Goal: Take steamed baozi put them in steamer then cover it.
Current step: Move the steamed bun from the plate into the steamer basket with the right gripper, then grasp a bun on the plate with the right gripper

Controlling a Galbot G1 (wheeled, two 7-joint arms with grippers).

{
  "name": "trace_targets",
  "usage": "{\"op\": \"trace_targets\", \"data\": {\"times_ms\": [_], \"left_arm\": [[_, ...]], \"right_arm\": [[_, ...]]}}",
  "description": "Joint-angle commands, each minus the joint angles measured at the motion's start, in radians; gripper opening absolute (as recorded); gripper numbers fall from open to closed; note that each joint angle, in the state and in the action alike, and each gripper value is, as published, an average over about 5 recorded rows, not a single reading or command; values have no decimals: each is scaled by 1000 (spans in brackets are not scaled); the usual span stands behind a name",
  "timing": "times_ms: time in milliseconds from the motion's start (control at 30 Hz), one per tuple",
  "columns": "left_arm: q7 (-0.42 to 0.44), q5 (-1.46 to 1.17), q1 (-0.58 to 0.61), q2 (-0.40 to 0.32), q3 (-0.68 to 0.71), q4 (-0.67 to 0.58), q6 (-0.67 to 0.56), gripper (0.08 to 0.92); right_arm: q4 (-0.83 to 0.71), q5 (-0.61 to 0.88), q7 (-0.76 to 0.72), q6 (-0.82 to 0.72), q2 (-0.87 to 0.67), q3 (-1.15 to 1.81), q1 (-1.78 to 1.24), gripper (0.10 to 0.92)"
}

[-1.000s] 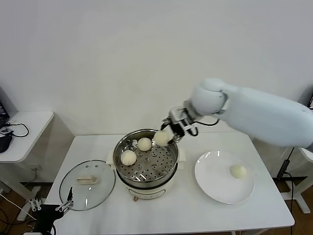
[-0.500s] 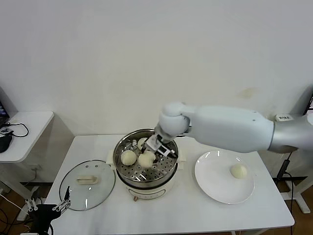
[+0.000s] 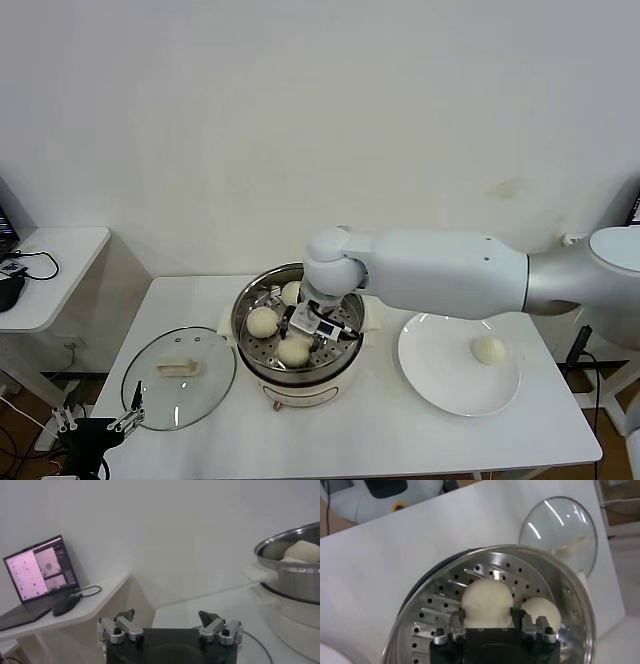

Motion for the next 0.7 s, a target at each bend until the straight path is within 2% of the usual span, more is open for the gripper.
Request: {"op": "trace_targets", "data": {"times_ms": [33,200,467,700], "left_arm": [[0,-1,-1,0,1,1,-1,823],[1,0,-1,0,2,0,-2,823],[0,0,1,4,1,-3,-2,823],[1,0,2,14,1,-4,-2,823]], "right_arm": [[2,-21,-16,41,17,-13,-3,592],[0,-23,-9,64,8,-9,2,623],[-14,4,-13,51,-32,44,61,808],[-33,63,-31,-126,-141,126,100,823]]}}
